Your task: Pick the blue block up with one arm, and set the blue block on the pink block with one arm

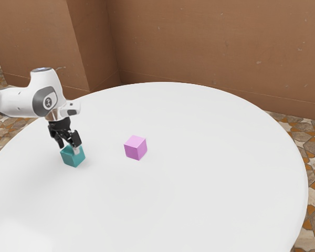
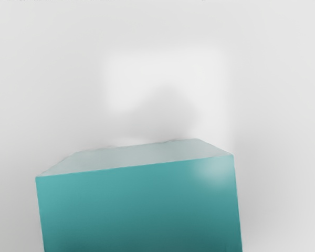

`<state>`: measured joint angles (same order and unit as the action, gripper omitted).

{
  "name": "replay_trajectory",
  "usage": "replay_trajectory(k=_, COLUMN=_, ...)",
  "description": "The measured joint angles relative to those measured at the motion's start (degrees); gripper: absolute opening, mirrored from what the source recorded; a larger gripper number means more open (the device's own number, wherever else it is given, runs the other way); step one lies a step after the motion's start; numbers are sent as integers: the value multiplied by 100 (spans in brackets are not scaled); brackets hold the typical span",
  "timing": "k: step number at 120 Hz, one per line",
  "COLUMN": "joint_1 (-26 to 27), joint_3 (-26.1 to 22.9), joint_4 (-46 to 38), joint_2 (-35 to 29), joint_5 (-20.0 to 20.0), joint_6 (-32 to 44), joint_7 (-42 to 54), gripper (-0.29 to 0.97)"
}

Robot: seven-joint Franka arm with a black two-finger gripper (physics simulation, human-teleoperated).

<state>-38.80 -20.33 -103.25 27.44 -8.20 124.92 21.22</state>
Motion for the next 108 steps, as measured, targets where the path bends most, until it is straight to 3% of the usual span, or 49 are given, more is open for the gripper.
replay_trajectory(k=108, joint_1=38, joint_3=39, joint_4=74, joint_2=316, joint_5=-151, joint_6=17, joint_7=1, gripper=66)
